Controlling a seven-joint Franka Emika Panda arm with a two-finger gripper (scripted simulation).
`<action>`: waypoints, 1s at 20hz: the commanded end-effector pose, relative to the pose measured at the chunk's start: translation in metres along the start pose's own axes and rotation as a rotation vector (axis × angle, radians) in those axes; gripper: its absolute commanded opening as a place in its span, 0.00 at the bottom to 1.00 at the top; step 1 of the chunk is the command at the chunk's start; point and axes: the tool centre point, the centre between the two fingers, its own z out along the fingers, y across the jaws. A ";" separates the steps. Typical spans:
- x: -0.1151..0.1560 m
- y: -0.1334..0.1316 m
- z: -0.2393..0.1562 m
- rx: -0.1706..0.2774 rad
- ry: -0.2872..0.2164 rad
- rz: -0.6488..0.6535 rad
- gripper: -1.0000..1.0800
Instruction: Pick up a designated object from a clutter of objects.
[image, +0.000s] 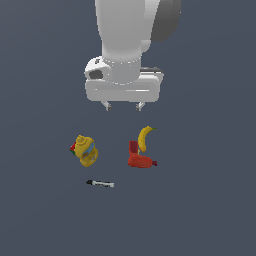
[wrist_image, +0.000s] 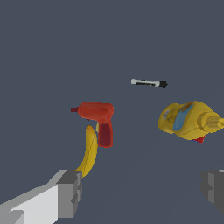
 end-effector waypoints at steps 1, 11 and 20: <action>0.001 0.003 0.003 0.001 -0.001 0.006 0.96; 0.017 0.050 0.054 0.020 -0.003 0.100 0.96; 0.019 0.142 0.148 0.026 -0.005 0.275 0.96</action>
